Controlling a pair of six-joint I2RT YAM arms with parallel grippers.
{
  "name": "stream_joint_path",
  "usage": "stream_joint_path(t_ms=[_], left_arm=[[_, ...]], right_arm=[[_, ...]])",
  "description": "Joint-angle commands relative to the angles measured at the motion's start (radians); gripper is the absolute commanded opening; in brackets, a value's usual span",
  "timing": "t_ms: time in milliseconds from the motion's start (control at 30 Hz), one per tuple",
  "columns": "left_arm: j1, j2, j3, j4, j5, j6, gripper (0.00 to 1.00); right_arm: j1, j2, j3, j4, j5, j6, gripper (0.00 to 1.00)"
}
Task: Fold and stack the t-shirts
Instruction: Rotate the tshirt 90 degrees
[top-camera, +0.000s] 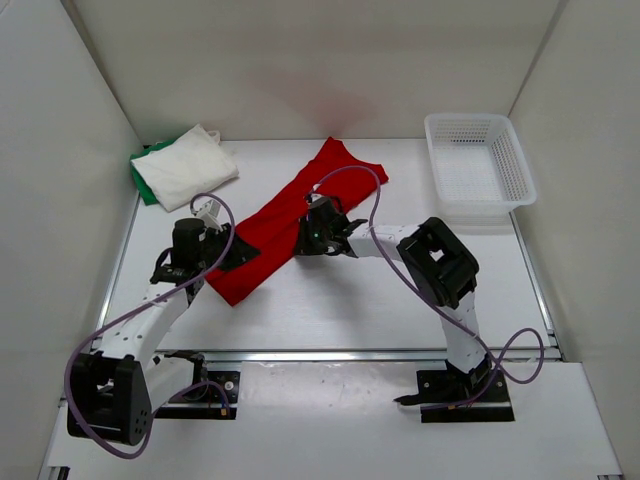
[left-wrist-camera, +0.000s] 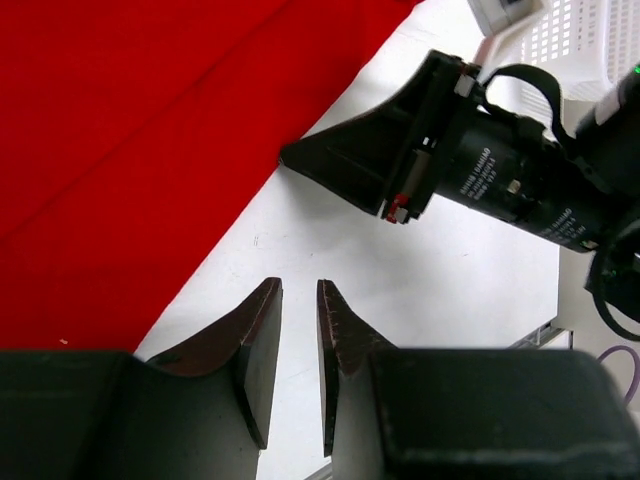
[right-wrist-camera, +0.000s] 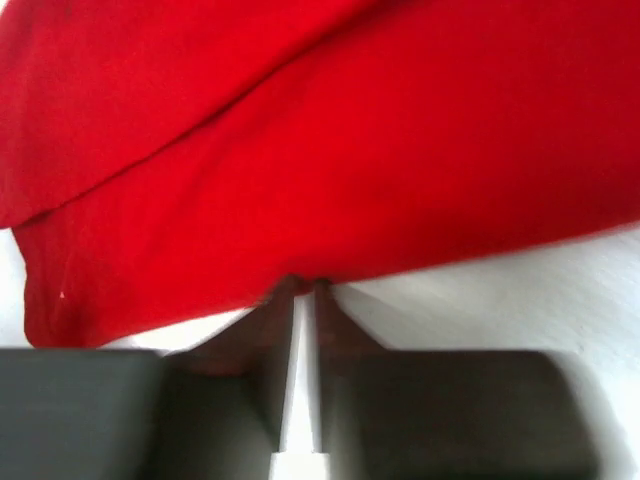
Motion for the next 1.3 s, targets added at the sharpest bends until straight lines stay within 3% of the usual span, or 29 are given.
stream_joint_path(t_ms=[0,200,300,433,467,600,800,933,1033,1100,1167,1233,1267], left_arm=[[-0.011,-0.002,0.007,0.021,-0.013,0.020,0.32],[-0.074,0.031,0.015,0.012,-0.067,0.038,0.33],[-0.114,0.051,-0.002,0.018,-0.066,0.037,0.33],[-0.172,0.059,-0.058,0.012,-0.090,0.044,0.35],[-0.181,0.065,-0.068,0.010,-0.101,0.037,0.35],[-0.200,0.070,-0.111,0.016,-0.110,0.029,0.41],[-0.258,0.120,-0.112,-0.011,-0.116,0.051,0.50],[-0.257,0.117,-0.140,-0.008,-0.112,0.055,0.51],[-0.267,0.140,-0.151,-0.017,-0.112,0.066,0.52],[-0.266,0.150,-0.169,-0.001,-0.093,0.064,0.50],[-0.275,0.150,-0.181,0.010,-0.079,0.052,0.49],[-0.274,0.150,-0.189,0.015,-0.060,0.051,0.49],[-0.278,0.148,-0.192,0.019,-0.047,0.052,0.49]], right_arm=[[-0.019,0.042,0.024,-0.014,0.017,0.023,0.04],[-0.161,-0.175,-0.233,0.009,-0.067,-0.051,0.00],[-0.290,-0.309,-0.365,-0.081,-0.110,-0.123,0.00],[-0.387,-0.430,-0.451,-0.137,-0.131,-0.180,0.35],[-0.417,-0.465,-0.465,-0.113,-0.109,-0.169,0.38],[-0.499,-0.430,-0.372,-0.043,-0.065,-0.150,0.46],[-0.560,-0.171,-0.079,0.050,-0.032,-0.134,0.48],[-0.565,-0.015,0.070,0.009,-0.025,-0.115,0.51],[-0.557,0.103,0.228,-0.086,-0.047,-0.115,0.47],[-0.547,0.172,0.322,-0.108,-0.052,-0.123,0.33],[-0.537,0.220,0.391,-0.138,-0.086,-0.123,0.12],[-0.524,0.277,0.483,-0.181,-0.109,-0.144,0.01],[-0.511,0.327,0.574,-0.233,-0.129,-0.149,0.00]])
